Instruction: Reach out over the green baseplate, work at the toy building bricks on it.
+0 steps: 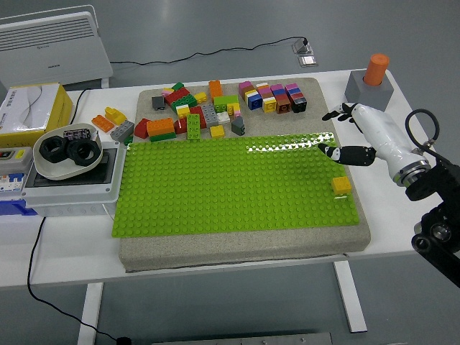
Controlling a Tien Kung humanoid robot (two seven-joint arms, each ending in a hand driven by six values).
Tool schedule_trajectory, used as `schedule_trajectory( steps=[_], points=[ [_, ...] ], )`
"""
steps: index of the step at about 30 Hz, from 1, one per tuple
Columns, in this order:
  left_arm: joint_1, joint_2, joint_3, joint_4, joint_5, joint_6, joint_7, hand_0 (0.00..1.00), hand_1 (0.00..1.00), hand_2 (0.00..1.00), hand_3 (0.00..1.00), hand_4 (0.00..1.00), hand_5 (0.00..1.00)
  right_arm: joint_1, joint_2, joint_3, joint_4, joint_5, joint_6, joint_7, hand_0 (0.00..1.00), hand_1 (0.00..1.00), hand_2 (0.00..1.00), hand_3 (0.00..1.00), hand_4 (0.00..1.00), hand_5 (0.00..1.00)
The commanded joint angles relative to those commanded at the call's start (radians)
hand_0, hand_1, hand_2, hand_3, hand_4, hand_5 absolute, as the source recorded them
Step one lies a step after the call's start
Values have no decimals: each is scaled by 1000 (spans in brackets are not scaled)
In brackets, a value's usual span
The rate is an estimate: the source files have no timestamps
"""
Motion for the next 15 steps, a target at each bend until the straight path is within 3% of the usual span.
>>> schedule_trajectory(
  steps=[3,10,15],
  points=[
    [0,0,1,0,1,0,0,705,620,545,528,514,412,11,-4,-14,-15,-36,37,-32,774,787,822,673,698,97],
    [2,-1,-4,0,-2,7,-2,704,619,543,528,513,412,35,-9,-50,-42,-132,192,-144,787,788,819,674,702,94],
    [3,-2,-6,0,-1,10,-3,703,618,539,528,513,414,34,-13,-52,-48,-85,229,-164,793,788,816,671,707,98]
  ],
)
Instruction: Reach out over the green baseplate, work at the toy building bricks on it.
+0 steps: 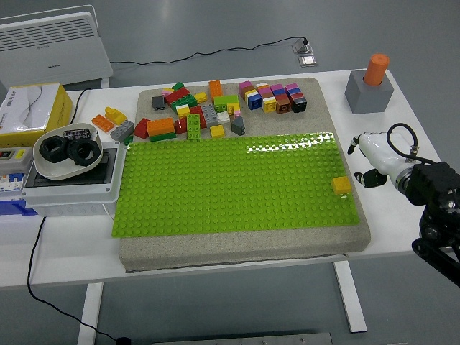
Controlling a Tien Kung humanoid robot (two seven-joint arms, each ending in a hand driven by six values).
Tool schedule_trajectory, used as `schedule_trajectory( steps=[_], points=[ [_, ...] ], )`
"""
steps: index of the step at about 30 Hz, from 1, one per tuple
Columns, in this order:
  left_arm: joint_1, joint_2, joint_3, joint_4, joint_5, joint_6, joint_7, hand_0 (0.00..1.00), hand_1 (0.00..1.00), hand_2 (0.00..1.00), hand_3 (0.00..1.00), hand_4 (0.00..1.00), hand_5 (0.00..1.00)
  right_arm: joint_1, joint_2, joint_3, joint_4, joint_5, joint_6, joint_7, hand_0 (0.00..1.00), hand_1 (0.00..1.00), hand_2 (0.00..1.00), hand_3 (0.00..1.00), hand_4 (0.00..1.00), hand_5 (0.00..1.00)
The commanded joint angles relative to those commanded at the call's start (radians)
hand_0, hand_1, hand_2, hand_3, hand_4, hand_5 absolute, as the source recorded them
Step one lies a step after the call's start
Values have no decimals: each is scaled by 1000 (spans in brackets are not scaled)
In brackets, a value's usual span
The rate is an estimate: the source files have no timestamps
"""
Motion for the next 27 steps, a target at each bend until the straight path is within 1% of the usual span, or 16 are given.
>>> schedule_trajectory(
  steps=[7,10,19,27],
  points=[
    [1,-1,2,0,-3,2,-2,703,617,535,529,512,414,-8,-3,12,-2,111,7,4,796,789,816,671,709,99],
    [2,0,6,0,-11,4,-4,702,616,532,530,516,419,-7,-1,10,-16,149,15,1,799,786,819,679,720,111],
    [-1,2,2,0,-10,8,-10,701,615,530,529,517,422,4,14,-8,-52,182,20,-1,801,787,820,684,725,117],
    [-1,7,-6,0,-22,24,-21,700,614,518,530,527,429,6,28,-17,-68,194,16,5,806,787,820,680,729,125]
  ],
)
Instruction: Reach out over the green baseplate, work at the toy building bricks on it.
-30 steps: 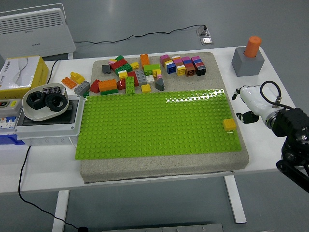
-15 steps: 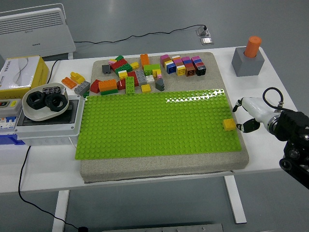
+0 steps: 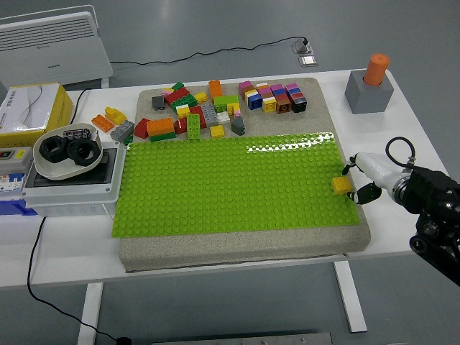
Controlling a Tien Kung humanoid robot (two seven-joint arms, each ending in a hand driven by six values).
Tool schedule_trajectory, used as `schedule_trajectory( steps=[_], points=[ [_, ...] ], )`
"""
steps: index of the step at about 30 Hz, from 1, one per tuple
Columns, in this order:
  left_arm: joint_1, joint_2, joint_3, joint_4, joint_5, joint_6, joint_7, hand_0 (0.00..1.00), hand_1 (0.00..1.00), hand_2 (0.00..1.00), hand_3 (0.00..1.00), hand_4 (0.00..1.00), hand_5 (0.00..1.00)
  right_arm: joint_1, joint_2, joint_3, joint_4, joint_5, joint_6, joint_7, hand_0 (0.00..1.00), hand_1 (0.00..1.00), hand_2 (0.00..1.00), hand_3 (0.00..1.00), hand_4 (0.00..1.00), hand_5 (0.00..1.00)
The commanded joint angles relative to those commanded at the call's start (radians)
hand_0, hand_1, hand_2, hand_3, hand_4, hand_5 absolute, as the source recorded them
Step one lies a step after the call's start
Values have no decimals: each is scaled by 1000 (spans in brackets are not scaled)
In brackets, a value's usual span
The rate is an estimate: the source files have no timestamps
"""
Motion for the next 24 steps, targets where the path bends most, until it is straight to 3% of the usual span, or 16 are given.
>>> schedule_trajectory(
  steps=[17,18,23,24],
  points=[
    [0,1,-2,0,-4,5,-3,700,612,519,532,530,428,17,10,-37,-29,8,-23,18,805,779,807,626,746,155],
    [0,1,-2,0,-4,5,-4,700,613,517,532,538,432,17,11,-39,-31,8,-26,20,801,769,789,551,740,167],
    [0,1,-3,0,-2,5,-4,700,613,517,532,538,432,19,14,-44,-39,5,-35,20,801,769,789,551,740,167],
    [0,1,-3,0,-2,5,-4,699,612,514,532,544,433,20,14,-45,-40,5,-35,20,800,759,768,468,734,172]
  ],
)
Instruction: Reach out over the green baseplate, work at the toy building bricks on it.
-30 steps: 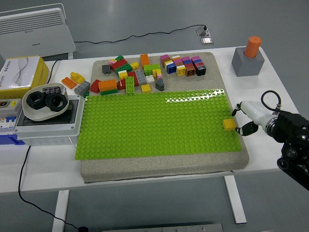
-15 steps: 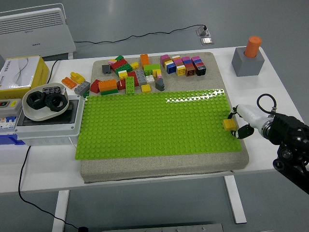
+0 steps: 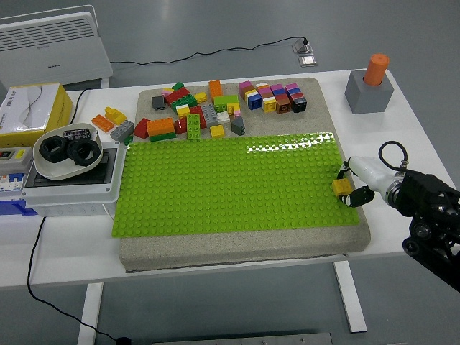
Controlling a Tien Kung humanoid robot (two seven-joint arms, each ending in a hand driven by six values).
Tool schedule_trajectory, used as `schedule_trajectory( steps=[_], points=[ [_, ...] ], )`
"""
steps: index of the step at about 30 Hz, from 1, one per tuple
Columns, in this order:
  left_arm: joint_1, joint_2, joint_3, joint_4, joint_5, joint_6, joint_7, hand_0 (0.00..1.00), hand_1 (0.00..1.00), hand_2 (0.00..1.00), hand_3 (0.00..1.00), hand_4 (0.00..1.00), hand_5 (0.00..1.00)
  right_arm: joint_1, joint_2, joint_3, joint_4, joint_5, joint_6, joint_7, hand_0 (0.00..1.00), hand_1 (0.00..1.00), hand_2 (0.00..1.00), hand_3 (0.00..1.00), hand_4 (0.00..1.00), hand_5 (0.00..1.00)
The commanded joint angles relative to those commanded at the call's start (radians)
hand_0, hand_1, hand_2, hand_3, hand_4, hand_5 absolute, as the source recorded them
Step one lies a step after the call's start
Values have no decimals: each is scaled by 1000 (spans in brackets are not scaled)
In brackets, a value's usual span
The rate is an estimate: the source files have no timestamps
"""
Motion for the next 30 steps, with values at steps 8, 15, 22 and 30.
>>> schedule_trajectory(
  steps=[8,15,22,30],
  points=[
    [0,0,0,0,-1,1,0,699,611,513,533,549,433,3,-1,-3,-4,-8,-3,-2,794,745,757,420,725,177],
    [0,-1,-1,0,-1,3,0,699,610,513,533,557,429,8,-3,-8,6,-8,-1,-4,792,739,751,410,722,179],
    [0,1,-4,0,5,3,2,699,609,512,534,561,428,101,34,-62,1,1,6,-5,795,743,748,405,723,185],
    [-3,4,2,0,15,-1,7,699,609,516,534,562,428,231,156,-155,-129,30,-23,25,793,743,750,423,703,185]
  ],
)
